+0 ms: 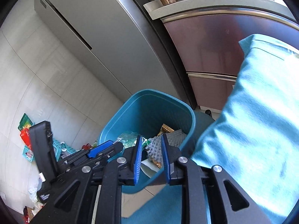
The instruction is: Collect trash
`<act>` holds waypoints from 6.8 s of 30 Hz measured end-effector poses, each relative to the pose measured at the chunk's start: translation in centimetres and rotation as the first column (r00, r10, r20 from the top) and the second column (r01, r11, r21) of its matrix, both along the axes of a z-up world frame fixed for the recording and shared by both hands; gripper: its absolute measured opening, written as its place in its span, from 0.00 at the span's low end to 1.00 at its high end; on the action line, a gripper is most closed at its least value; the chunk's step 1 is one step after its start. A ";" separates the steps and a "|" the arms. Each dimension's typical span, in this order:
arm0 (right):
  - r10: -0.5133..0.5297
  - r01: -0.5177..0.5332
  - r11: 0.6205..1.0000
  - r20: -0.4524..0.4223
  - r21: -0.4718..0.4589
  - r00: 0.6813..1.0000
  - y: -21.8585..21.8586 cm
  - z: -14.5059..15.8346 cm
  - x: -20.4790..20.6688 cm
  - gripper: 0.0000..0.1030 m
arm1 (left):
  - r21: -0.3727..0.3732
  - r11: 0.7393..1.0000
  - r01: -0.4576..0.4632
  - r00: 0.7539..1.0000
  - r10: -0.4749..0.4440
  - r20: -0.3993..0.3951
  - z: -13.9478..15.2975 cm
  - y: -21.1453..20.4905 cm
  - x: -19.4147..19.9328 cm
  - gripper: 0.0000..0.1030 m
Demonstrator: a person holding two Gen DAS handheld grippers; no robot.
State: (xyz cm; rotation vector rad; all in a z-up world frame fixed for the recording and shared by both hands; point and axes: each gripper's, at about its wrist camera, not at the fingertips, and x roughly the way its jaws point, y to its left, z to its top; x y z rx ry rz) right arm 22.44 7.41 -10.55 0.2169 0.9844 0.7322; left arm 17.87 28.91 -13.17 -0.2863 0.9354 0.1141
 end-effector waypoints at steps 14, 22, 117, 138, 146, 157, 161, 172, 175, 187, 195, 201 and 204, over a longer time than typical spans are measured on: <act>-0.008 0.004 0.999 0.109 0.037 0.994 -6.6 3.4 -4.4 0.29 | 0.013 1.000 0.029 0.998 -0.029 0.047 1.4 -2.0 -1.1 0.39; -0.127 0.124 0.992 0.206 0.027 0.970 -15.2 5.4 -7.9 0.35 | 0.039 0.980 0.196 0.964 -0.200 0.175 5.5 -8.4 -3.3 0.45; -0.447 0.436 0.895 0.216 0.098 0.868 -33.3 4.4 -11.2 0.25 | -0.033 0.770 0.638 0.763 -0.625 0.169 7.3 -29.5 -7.5 0.05; -0.270 0.260 0.963 0.239 0.075 0.933 -25.4 5.1 -10.7 0.25 | 0.001 0.864 0.503 0.843 -0.491 0.219 9.9 -21.7 -8.9 0.04; -0.217 0.206 0.976 0.243 0.071 0.946 -22.7 5.3 -10.4 0.25 | 0.010 0.889 0.458 0.862 -0.447 0.241 10.8 -19.2 -9.6 0.04; -0.140 0.129 0.990 0.246 0.058 0.959 -19.2 5.2 -9.7 0.25 | 0.006 0.929 0.369 0.896 -0.357 0.264 11.7 -14.7 -10.2 0.04; -0.112 0.102 0.993 0.243 0.054 0.963 -17.8 5.1 -9.5 0.25 | 0.003 0.939 0.345 0.903 -0.333 0.270 11.9 -13.6 -10.3 0.04; -0.028 0.022 0.999 0.253 0.029 0.967 -14.2 5.1 -8.8 0.25 | 0.011 0.963 0.268 0.924 -0.260 0.281 12.2 -10.4 -10.7 0.04; -0.006 0.001 1.000 0.255 0.020 0.967 -13.3 5.0 -8.7 0.25 | 0.014 0.970 0.244 0.929 -0.238 0.283 12.3 -9.5 -10.6 0.04; 0.066 -0.065 0.998 0.253 -0.011 0.965 -10.2 4.9 -7.7 0.25 | 0.017 0.985 0.171 0.945 -0.168 0.279 12.0 -6.3 -10.2 0.04; 0.119 -0.113 0.993 0.250 -0.039 0.961 -7.9 4.6 -6.9 0.25 | 0.016 0.991 0.132 0.955 -0.132 0.265 11.3 -4.7 -10.0 0.04; 0.148 -0.140 0.989 0.241 -0.051 0.959 -6.4 4.5 -6.1 0.25 | 0.012 0.994 0.109 0.961 -0.109 0.254 10.7 -3.8 -9.8 0.04; 0.160 -0.151 0.987 0.237 -0.057 0.958 -5.7 4.4 -5.8 0.25 | 0.009 0.995 0.099 0.963 -0.098 0.250 10.5 -3.3 -9.7 0.04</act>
